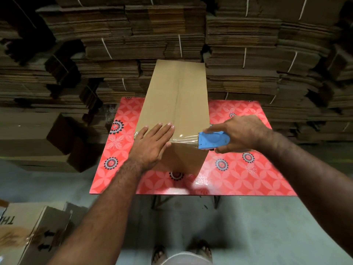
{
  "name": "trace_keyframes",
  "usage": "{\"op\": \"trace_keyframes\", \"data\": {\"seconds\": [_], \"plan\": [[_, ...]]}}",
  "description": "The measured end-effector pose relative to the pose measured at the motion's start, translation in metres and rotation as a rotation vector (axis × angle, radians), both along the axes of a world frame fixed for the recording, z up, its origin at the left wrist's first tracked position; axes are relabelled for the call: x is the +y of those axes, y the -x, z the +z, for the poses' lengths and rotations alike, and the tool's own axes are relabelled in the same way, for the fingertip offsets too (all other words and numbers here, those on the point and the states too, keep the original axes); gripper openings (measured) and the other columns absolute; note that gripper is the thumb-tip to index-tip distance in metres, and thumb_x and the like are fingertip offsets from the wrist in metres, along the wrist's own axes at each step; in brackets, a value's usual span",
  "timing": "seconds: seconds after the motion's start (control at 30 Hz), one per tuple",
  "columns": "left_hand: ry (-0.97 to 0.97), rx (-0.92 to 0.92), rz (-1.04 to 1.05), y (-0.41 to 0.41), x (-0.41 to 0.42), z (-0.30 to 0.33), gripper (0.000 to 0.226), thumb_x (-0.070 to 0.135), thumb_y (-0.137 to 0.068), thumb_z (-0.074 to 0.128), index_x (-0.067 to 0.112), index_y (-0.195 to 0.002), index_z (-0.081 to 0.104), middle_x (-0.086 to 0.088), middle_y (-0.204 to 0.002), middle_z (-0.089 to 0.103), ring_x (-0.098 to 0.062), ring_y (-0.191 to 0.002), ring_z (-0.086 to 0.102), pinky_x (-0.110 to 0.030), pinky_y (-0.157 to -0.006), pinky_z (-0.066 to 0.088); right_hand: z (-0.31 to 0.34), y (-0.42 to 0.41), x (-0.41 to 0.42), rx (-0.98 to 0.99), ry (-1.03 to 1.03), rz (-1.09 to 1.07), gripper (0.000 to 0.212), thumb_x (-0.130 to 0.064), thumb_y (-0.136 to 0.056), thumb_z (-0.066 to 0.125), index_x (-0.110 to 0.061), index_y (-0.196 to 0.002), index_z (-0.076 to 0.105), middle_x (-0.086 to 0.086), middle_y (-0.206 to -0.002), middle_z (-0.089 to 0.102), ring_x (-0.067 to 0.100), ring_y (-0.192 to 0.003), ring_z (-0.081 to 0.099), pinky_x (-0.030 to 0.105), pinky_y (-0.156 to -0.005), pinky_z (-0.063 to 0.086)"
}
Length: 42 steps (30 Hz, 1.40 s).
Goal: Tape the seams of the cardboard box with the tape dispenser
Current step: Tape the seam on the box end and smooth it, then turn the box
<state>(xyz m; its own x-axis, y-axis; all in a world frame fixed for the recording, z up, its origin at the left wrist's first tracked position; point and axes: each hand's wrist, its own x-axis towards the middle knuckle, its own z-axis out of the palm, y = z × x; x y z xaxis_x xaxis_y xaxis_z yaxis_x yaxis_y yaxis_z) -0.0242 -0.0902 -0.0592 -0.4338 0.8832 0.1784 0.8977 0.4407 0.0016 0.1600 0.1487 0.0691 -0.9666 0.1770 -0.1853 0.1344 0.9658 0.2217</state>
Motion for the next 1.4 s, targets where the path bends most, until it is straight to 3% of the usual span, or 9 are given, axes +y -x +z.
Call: {"op": "trace_keyframes", "data": {"seconds": [0.17, 0.37, 0.53, 0.67, 0.8, 1.0, 1.2, 1.3, 1.4], "plan": [[-0.023, -0.015, -0.023, -0.015, 0.009, 0.014, 0.059, 0.041, -0.099, 0.024, 0.029, -0.157, 0.02, 0.01, -0.164, 0.019, -0.014, -0.151, 0.018, -0.053, -0.119, 0.017, -0.008, -0.008, 0.008, 0.018, 0.054, -0.011, 0.076, -0.083, -0.073, 0.053, -0.059, -0.142, 0.033, -0.013, -0.117, 0.068, 0.018, -0.097, 0.065, 0.028, -0.062, 0.048], [-0.023, -0.122, -0.123, -0.051, 0.058, 0.021, 0.057, 0.04, -0.103, 0.019, 0.023, -0.158, 0.019, 0.008, -0.165, 0.014, -0.01, -0.152, 0.01, -0.043, -0.124, 0.006, -0.005, -0.011, 0.009, 0.026, 0.037, -0.004, 0.076, -0.082, -0.074, 0.055, -0.059, -0.143, 0.031, -0.014, -0.117, 0.068, 0.017, -0.097, 0.064, 0.027, -0.061, 0.047], [0.001, -0.091, -0.026, -0.053, 0.065, 0.007, 0.053, 0.045, -0.105, 0.021, 0.034, -0.157, 0.016, 0.013, -0.164, 0.016, -0.012, -0.151, 0.017, -0.045, -0.121, 0.016, -0.013, -0.015, 0.014, 0.052, 0.061, 0.011, 0.075, -0.078, -0.076, 0.055, -0.058, -0.143, 0.031, -0.014, -0.117, 0.067, 0.016, -0.096, 0.063, 0.025, -0.058, 0.045], [0.04, -0.082, -0.024, -0.053, 0.065, 0.009, 0.053, 0.047, -0.105, 0.015, 0.038, -0.157, 0.006, 0.015, -0.165, 0.009, -0.011, -0.152, 0.012, -0.044, -0.122, 0.013, -0.017, -0.031, 0.03, 0.031, 0.095, 0.012, 0.074, -0.078, -0.077, 0.052, -0.059, -0.144, 0.026, -0.013, -0.121, 0.066, 0.016, -0.097, 0.063, 0.024, -0.056, 0.039], [0.043, -0.084, -0.017, -0.052, 0.064, 0.01, 0.053, 0.047, -0.105, 0.014, 0.039, -0.156, 0.006, 0.015, -0.165, 0.008, -0.011, -0.152, 0.012, -0.044, -0.122, 0.012, -0.026, -0.055, 0.052, 0.041, 0.14, -0.025, 0.081, -0.088, -0.066, 0.034, -0.063, -0.142, 0.021, -0.016, -0.125, 0.065, 0.014, -0.104, 0.064, 0.03, -0.067, 0.053], [0.078, -0.091, -0.029, -0.052, 0.063, 0.012, 0.055, 0.05, -0.102, 0.009, 0.04, -0.156, 0.003, 0.016, -0.165, 0.006, -0.011, -0.152, 0.009, -0.045, -0.122, 0.011, -0.029, -0.056, 0.05, 0.07, 0.078, -0.028, 0.076, -0.082, -0.073, 0.05, -0.061, -0.142, 0.025, -0.015, -0.118, 0.068, 0.016, -0.101, 0.064, 0.029, -0.064, 0.051], [0.079, -0.046, 0.02, -0.073, 0.082, 0.037, 0.057, 0.043, -0.1, 0.019, 0.031, -0.157, 0.018, 0.007, -0.165, 0.016, -0.017, -0.152, 0.013, -0.054, -0.121, 0.004, -0.044, -0.062, 0.051, 0.095, 0.13, -0.058, 0.082, -0.086, -0.066, 0.04, -0.059, -0.142, 0.028, -0.016, -0.122, 0.067, 0.017, -0.103, 0.065, 0.034, -0.071, 0.056], [0.099, -0.043, -0.079, -0.085, 0.102, 0.038, 0.057, 0.041, -0.102, 0.02, 0.026, -0.157, 0.016, 0.006, -0.166, 0.013, -0.017, -0.153, 0.009, -0.051, -0.122, 0.006, -0.048, -0.063, 0.055, 0.109, 0.154, -0.071, 0.089, -0.088, -0.058, 0.029, -0.059, -0.142, 0.027, -0.017, -0.122, 0.067, 0.018, -0.102, 0.066, 0.035, -0.073, 0.057], [0.124, -0.085, -0.129, -0.085, 0.107, 0.024, 0.055, 0.042, -0.105, 0.02, 0.028, -0.158, 0.014, 0.008, -0.166, 0.01, -0.016, -0.153, 0.009, -0.049, -0.122, 0.012, -0.051, -0.063, 0.057, 0.114, 0.16, -0.065, 0.087, -0.088, -0.061, 0.032, -0.058, -0.143, 0.028, -0.017, -0.124, 0.067, 0.018, -0.103, 0.066, 0.035, -0.073, 0.057]]}}
